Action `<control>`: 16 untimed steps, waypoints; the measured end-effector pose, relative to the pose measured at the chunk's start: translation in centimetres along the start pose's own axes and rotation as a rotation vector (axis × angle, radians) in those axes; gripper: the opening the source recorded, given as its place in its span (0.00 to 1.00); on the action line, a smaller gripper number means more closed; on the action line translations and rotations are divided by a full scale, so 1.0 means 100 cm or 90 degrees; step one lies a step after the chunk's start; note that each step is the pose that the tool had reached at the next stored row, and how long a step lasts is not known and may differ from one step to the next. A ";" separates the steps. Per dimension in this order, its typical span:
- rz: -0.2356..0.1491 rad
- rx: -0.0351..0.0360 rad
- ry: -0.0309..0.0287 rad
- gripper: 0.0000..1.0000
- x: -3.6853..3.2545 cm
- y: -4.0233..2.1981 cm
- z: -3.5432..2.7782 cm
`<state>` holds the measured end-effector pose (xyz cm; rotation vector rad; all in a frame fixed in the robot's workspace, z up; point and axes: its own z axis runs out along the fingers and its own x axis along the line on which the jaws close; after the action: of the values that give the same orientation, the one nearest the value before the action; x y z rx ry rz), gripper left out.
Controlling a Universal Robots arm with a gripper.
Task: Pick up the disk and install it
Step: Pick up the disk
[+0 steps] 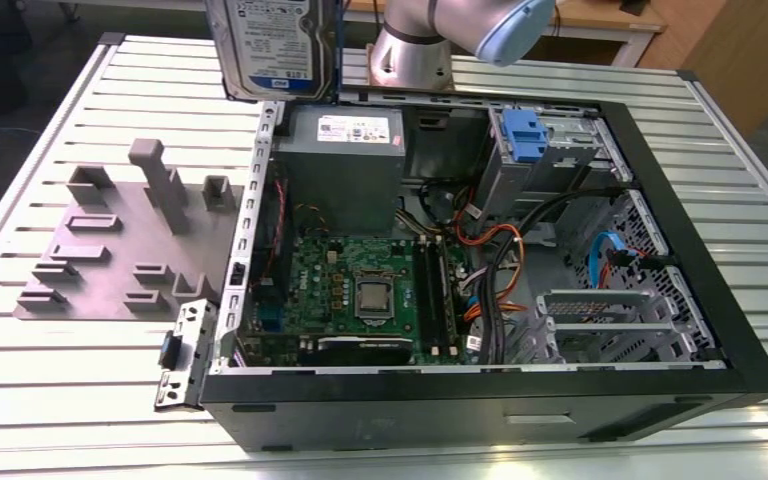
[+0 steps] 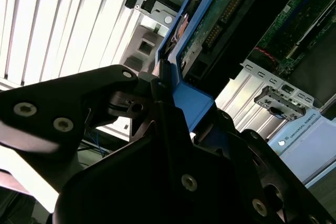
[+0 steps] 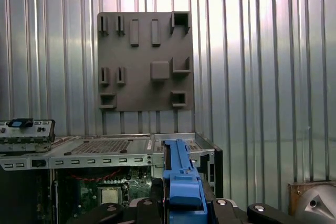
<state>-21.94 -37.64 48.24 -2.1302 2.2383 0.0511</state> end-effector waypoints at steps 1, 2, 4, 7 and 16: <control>0.000 0.0000 0.0000 0.37 0.0003 -0.0005 0.0000; 0.000 0.0000 0.0001 0.37 0.0024 -0.0018 0.0000; 0.000 0.0000 0.0005 0.37 0.0098 -0.0028 0.0000; 0.000 0.0000 0.0015 0.37 0.0211 -0.0043 0.0001; 0.000 0.0001 0.0035 0.37 0.0258 -0.0434 0.0041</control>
<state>-17.73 -40.40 47.73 -2.1329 2.2410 0.0451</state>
